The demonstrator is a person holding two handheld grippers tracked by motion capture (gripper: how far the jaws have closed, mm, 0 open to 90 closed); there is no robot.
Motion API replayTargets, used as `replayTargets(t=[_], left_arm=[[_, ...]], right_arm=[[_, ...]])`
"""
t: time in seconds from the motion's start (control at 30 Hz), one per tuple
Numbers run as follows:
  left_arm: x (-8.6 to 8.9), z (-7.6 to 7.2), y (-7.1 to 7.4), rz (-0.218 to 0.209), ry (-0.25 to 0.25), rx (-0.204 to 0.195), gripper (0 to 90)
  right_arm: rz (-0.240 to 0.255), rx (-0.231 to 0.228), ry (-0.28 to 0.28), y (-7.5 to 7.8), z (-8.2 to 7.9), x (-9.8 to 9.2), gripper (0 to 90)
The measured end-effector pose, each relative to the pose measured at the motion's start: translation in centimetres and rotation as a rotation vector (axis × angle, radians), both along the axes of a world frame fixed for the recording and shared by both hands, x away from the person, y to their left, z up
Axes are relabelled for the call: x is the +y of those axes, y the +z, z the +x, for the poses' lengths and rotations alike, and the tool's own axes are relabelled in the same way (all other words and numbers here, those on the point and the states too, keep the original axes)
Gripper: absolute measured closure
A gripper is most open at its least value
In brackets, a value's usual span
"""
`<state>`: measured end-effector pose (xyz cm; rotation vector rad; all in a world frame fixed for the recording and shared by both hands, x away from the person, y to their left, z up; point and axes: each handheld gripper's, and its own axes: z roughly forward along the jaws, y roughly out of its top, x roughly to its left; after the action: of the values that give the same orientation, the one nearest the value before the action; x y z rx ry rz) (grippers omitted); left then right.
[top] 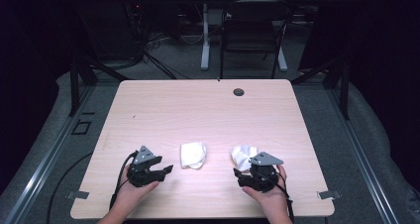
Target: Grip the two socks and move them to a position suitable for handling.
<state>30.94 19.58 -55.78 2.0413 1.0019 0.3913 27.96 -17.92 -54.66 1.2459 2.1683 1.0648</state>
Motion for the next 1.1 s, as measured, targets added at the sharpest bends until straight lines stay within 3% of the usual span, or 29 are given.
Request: replayTargets(t=[0.1, 0.2, 0.23, 0.5, 0.73, 0.83, 0.93, 1.1], left_arm=[[0.1, 0.0, -0.5, 0.006, -0.001, -0.005, 42.9], [0.1, -0.1, -0.9, 0.020, -0.005, 0.008, 43.9], [0.1, -0.1, -1.0, 0.030, -0.008, 0.007, 43.9], [-0.1, 0.0, -1.1, 0.037, -0.002, 0.017, 44.4], [-0.4, 0.2, -0.6, 0.022, 0.034, -0.013, 49.2], [-0.9, 0.5, -0.3, 0.025, 0.043, -0.021, 51.4], [-1.7, 0.8, 0.0, 0.011, 0.027, -0.019, 53.8], [-3.8, 1.6, 0.1, 0.025, -0.004, -0.004, 60.5]], right_arm=[[0.006, -0.008, -0.011, -0.5, 0.1, -0.5, 37.0], [0.030, 0.001, -0.004, -1.3, 0.2, -1.1, 48.8], [0.010, 0.007, 0.001, -1.5, 0.2, -1.0, 50.9], [-0.011, 0.045, 0.028, -1.5, 0.2, 0.2, 51.9], [0.004, 0.042, 0.044, -1.5, 0.1, 0.4, 56.8], [0.017, 0.034, 0.040, -1.4, 0.0, 0.5, 58.0], [0.030, 0.033, 0.033, -1.4, 0.0, 0.4, 59.0], [0.044, 0.041, 0.025, -1.4, 0.2, 0.0, 59.7]])
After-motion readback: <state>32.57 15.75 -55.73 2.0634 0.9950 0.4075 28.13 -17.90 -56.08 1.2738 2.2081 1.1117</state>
